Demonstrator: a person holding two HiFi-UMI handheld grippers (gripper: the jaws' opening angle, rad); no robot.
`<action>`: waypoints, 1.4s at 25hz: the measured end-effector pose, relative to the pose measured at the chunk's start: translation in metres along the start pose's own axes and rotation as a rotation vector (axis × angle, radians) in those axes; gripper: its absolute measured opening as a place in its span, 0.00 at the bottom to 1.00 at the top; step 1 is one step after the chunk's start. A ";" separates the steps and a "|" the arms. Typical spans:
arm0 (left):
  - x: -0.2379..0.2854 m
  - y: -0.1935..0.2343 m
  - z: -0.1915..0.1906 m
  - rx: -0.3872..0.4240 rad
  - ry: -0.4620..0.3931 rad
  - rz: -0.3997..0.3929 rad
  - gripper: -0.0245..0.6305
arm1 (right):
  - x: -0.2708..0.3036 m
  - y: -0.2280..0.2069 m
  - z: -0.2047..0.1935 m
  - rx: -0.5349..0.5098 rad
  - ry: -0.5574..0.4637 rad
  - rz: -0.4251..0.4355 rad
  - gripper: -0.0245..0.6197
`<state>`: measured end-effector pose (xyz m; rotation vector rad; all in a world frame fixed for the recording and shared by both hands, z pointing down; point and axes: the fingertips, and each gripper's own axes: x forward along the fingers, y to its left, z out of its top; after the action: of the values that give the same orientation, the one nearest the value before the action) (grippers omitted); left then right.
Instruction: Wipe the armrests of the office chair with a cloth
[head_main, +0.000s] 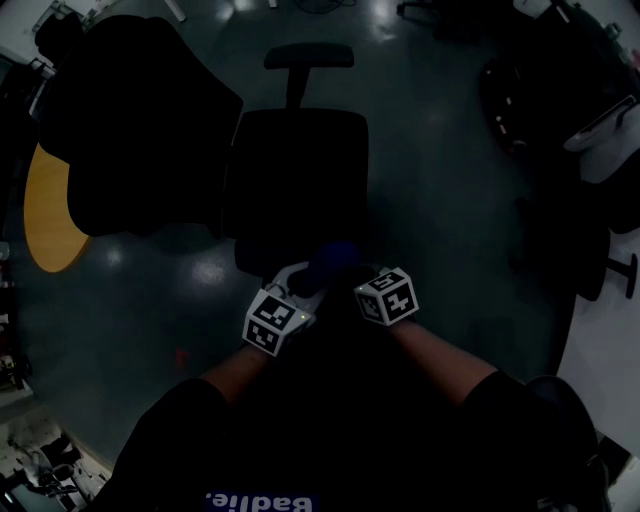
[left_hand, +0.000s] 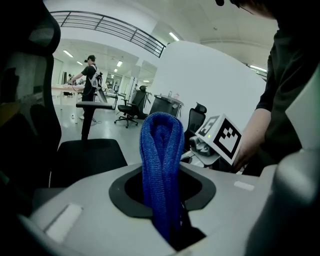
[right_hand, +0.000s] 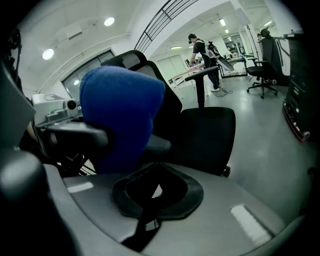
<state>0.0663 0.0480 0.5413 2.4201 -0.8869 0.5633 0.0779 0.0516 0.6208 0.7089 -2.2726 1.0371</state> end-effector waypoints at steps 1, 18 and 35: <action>-0.005 0.004 0.007 0.009 -0.013 0.010 0.22 | 0.001 0.001 -0.001 0.001 0.002 0.005 0.04; -0.075 0.150 0.158 0.064 -0.321 0.145 0.22 | 0.014 0.002 -0.010 0.117 0.070 0.002 0.04; -0.030 0.326 0.271 0.037 -0.445 0.095 0.22 | 0.013 0.003 0.018 0.302 0.162 -0.133 0.05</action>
<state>-0.1215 -0.3106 0.4110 2.5941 -1.1820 0.0670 0.0619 0.0358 0.6181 0.8513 -1.9250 1.3360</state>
